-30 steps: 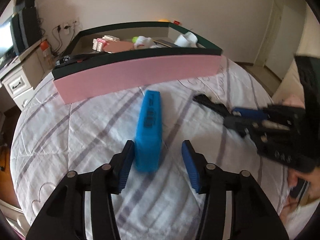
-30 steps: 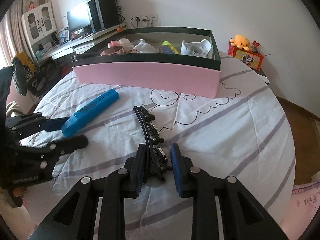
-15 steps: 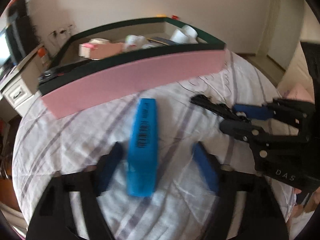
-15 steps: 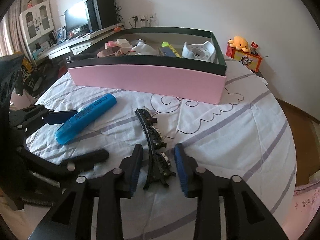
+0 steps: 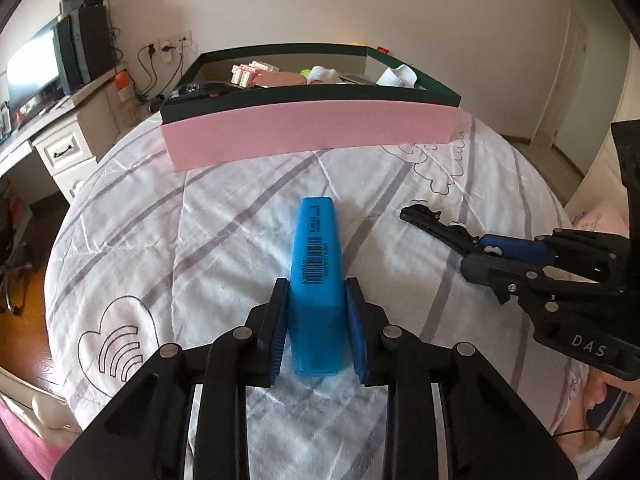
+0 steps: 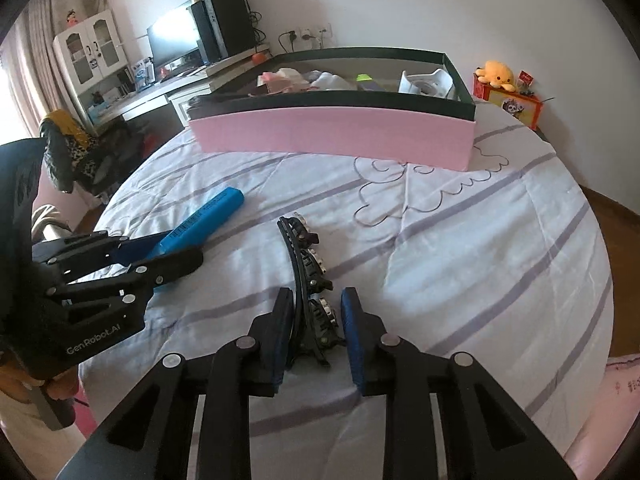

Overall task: Organize rigid objects
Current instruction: 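Lift the blue highlighter and black track piece and carry both toward the pink box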

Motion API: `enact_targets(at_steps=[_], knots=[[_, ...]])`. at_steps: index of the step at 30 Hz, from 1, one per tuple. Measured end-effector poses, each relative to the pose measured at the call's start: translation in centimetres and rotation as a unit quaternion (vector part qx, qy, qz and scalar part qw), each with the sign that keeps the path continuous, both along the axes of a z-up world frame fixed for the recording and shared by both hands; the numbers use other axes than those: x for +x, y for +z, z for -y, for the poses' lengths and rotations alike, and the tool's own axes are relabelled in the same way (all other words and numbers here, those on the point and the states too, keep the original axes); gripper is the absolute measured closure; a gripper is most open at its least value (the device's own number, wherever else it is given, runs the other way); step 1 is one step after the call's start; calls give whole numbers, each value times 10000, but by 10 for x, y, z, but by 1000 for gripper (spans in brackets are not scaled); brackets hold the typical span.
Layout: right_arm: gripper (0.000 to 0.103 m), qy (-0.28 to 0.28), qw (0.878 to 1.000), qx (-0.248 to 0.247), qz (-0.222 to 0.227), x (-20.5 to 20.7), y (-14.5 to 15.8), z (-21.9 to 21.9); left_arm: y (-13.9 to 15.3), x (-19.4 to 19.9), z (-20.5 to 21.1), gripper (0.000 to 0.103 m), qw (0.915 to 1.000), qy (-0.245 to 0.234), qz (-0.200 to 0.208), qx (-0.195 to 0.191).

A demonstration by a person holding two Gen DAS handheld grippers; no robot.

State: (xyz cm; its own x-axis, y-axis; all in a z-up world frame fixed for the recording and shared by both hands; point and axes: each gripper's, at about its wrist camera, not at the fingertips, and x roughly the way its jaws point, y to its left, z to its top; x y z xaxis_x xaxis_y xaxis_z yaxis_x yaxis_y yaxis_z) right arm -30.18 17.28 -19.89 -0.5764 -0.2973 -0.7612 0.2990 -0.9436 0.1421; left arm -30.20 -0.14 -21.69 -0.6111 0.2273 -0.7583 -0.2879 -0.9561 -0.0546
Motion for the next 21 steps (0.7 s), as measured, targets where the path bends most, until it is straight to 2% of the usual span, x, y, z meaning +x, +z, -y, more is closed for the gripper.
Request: enact_targets(at_steps=[11,14,15,21], knots=[[77,96,9990,394,-200,-16,-3,15,-4,-17,-8,72,9999,-46,-118,-67],[81,120,9982,510,-276,-14,-3,19,-4,-15,-9,76,9998,-15,-197,-84],[83,124,9983,497,-284,-14,-2,18,-4,-14,-8,77,9998,4,-208,-76],[83,10,9993,122,-344,-6,4,10,2,-7,-3,77,9997,125,-221,17]])
